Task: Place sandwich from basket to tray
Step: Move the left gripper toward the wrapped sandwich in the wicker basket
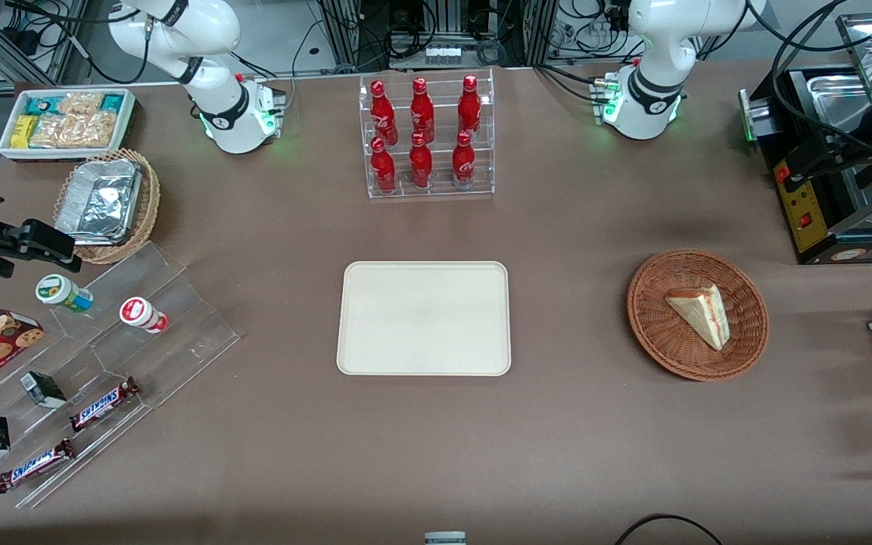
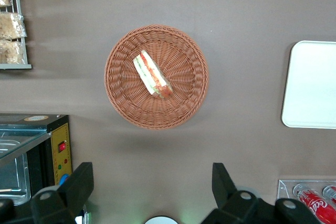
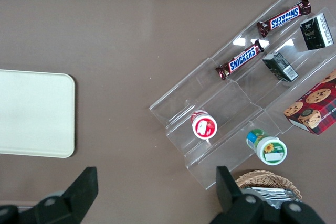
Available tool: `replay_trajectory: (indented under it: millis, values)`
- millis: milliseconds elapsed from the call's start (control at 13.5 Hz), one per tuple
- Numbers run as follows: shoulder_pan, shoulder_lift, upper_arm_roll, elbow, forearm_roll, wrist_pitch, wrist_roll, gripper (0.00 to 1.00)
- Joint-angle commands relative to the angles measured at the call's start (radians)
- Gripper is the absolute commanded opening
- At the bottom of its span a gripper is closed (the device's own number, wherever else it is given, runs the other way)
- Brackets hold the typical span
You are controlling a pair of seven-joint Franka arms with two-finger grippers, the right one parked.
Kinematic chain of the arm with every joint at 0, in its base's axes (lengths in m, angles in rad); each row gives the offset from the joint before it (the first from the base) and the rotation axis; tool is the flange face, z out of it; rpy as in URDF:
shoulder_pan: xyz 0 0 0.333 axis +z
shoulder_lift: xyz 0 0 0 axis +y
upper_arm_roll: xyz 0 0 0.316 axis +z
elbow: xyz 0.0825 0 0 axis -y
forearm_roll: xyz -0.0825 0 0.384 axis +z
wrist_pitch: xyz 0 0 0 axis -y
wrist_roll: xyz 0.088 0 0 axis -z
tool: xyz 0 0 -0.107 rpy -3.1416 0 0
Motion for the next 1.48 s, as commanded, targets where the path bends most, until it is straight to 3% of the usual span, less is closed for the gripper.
replay_trajectory:
  millis: [0, 296, 444, 741, 1185, 1407]
  values:
    - [-0.009, 0.017, 0.001, 0.038, 0.002, -0.032, 0.016, 1.00]
    - [-0.007, 0.031, 0.002, 0.034, 0.008, -0.032, -0.029, 1.00]
    - [0.005, 0.063, 0.004, 0.022, 0.008, -0.028, -0.196, 1.00]
    - [0.026, 0.147, 0.011, -0.026, 0.005, 0.035, -0.325, 1.00]
    - [0.008, 0.186, 0.010, -0.338, 0.024, 0.458, -0.693, 1.00]
    - [0.005, 0.215, 0.010, -0.461, 0.024, 0.639, -0.763, 1.00]
